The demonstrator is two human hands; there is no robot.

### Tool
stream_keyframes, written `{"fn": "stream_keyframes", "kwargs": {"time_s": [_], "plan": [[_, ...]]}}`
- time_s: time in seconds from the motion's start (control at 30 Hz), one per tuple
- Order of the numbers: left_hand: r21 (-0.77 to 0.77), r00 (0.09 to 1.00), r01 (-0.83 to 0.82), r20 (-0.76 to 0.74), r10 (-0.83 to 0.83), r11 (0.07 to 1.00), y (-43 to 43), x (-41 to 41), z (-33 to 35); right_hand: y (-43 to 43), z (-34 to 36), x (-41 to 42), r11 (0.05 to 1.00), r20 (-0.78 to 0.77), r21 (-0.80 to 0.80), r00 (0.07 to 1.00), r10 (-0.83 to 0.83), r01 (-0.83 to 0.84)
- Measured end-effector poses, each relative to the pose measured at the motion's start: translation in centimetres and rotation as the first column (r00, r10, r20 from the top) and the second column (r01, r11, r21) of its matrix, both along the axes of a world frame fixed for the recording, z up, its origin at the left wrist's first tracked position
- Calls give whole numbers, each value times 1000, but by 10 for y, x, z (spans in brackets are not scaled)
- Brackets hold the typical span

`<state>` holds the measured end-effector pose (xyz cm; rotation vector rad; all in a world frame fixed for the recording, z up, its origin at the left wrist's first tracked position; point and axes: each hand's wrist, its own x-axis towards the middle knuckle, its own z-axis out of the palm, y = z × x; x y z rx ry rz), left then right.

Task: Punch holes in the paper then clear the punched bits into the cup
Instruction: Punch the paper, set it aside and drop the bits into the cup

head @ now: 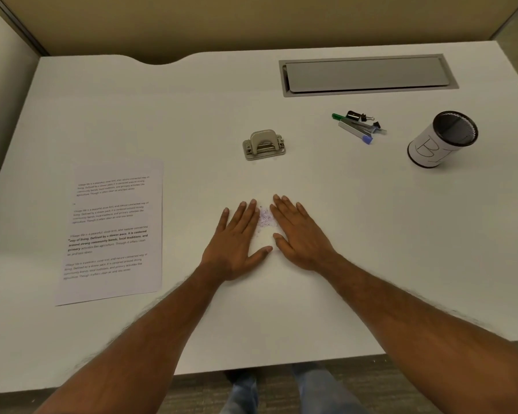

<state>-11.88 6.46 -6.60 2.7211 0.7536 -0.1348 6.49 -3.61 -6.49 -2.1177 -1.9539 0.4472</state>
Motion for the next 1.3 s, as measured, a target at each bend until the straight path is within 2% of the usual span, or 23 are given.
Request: {"fn": "stream_keyframes", "kwargs": {"time_s": [0.13,0.27,0.33,0.4,0.43,0.5,0.57,0.67,0.87,0.93,1.0,1.1,1.2,1.3], "plan": [[0,996,90,20,-90,996,-5,-9,2,-10,3,0,997,-20,20,997,79,-79],[-40,986,137,103,-132,990,-5,-16,7,-18,14,-2,992,-187,94,977,105,-88],[-145,971,57,236,-21,988,-6,-18,11,-21,20,0,986,-321,140,946,-37,86],[-257,920,-64,360,157,964,-8,-20,16,-22,25,7,945,-489,116,846,-215,307],[-327,879,-127,400,259,936,-9,-21,18,-23,27,10,926,-554,50,782,-286,374],[-488,773,-227,436,461,843,-10,-19,21,-24,29,10,912,-581,-94,722,-376,399],[-596,675,-287,430,600,750,-10,-18,22,-21,26,1,906,-591,-157,697,-406,394],[-660,595,-341,399,697,670,-10,-18,23,-5,23,-15,883,-645,-156,632,-430,442],[-676,582,-367,369,725,639,-6,-19,19,21,24,-19,860,-689,-109,586,-427,499],[-676,575,-373,369,730,636,-5,-20,17,20,24,-13,858,-657,22,654,-375,514],[-677,565,-380,369,738,630,-5,-20,16,19,20,-7,898,-512,135,805,-298,418],[-658,562,-390,384,733,644,-6,-20,14,21,9,-9,982,-282,32,944,-170,186],[-640,566,-399,392,726,657,-6,-19,13,21,-3,-19,1000,-11,-11,1000,-7,7],[-628,572,-408,391,722,663,-8,-18,12,15,-9,-25,997,99,-3,992,73,-73]]}}
